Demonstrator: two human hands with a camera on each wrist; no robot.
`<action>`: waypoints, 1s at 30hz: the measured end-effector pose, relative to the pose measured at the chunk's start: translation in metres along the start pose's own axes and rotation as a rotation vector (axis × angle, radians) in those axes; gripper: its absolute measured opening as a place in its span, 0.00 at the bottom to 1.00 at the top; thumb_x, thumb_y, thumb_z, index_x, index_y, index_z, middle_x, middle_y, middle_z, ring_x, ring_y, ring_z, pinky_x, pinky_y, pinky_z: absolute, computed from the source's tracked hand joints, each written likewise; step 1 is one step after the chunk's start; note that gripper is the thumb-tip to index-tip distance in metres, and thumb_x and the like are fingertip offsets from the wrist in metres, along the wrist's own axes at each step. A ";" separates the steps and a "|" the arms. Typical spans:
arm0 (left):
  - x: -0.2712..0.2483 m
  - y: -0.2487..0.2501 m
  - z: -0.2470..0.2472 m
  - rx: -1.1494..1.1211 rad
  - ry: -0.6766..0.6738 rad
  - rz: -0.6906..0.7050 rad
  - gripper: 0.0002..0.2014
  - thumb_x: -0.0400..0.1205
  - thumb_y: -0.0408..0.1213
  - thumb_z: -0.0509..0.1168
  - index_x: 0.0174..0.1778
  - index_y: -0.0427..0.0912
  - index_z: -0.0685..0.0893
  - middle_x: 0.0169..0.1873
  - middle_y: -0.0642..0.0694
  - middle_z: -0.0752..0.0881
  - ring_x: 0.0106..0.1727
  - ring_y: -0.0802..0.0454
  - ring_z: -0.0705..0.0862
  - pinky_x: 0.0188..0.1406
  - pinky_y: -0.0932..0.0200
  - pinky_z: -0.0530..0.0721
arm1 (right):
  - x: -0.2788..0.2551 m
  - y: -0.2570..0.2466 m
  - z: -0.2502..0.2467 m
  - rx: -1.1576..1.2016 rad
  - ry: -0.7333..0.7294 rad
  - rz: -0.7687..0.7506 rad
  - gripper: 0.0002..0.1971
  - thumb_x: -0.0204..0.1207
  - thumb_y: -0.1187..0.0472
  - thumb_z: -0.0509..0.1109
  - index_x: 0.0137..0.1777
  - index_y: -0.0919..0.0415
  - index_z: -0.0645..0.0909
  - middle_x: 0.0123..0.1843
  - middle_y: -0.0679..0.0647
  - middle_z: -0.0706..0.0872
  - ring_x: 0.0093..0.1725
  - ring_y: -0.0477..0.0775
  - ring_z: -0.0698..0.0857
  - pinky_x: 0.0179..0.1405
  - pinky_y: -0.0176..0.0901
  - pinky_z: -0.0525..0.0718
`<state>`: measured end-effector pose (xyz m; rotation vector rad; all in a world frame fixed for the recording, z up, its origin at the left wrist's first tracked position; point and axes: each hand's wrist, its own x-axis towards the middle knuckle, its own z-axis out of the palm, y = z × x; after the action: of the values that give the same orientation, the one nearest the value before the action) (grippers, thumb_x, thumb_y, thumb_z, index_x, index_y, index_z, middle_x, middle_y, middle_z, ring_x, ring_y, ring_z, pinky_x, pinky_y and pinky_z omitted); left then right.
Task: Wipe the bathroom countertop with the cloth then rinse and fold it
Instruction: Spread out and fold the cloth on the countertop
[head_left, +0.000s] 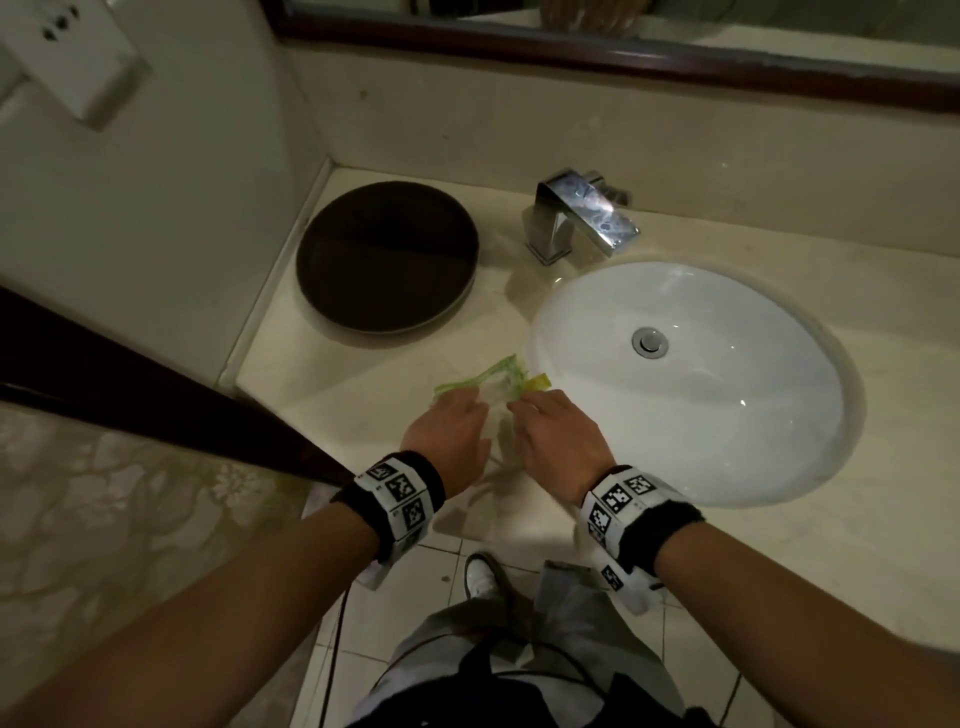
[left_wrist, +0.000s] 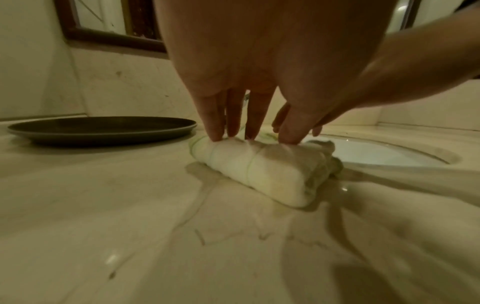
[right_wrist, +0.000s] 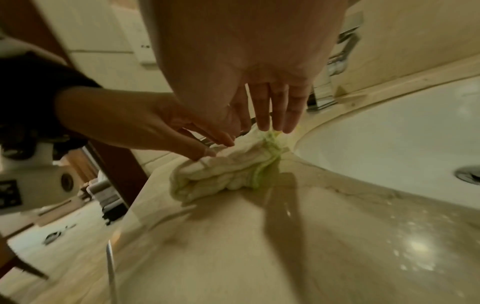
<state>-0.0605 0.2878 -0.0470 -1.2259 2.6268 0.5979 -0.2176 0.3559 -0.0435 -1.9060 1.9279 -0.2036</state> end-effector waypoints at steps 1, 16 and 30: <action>-0.001 -0.002 0.003 0.020 -0.024 -0.007 0.24 0.85 0.46 0.58 0.76 0.41 0.70 0.80 0.41 0.63 0.80 0.44 0.62 0.77 0.50 0.67 | 0.003 -0.004 0.003 -0.037 -0.027 -0.033 0.17 0.78 0.64 0.63 0.65 0.64 0.80 0.65 0.61 0.81 0.65 0.65 0.76 0.62 0.54 0.80; -0.014 -0.006 0.031 0.238 -0.079 0.087 0.29 0.91 0.44 0.40 0.82 0.29 0.40 0.83 0.33 0.37 0.83 0.36 0.36 0.80 0.48 0.34 | -0.002 -0.009 0.017 -0.113 -0.088 0.011 0.15 0.77 0.61 0.64 0.62 0.62 0.81 0.72 0.56 0.76 0.66 0.62 0.74 0.50 0.55 0.85; -0.013 -0.008 0.006 -0.343 0.132 -0.352 0.30 0.81 0.42 0.64 0.79 0.42 0.63 0.75 0.39 0.64 0.70 0.38 0.73 0.69 0.50 0.76 | 0.015 -0.004 0.002 -0.025 -0.157 0.062 0.14 0.81 0.56 0.59 0.60 0.58 0.82 0.67 0.53 0.77 0.64 0.59 0.75 0.54 0.49 0.78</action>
<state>-0.0457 0.2950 -0.0508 -1.8329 2.3808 0.9519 -0.2130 0.3411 -0.0468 -1.8178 1.8893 -0.0109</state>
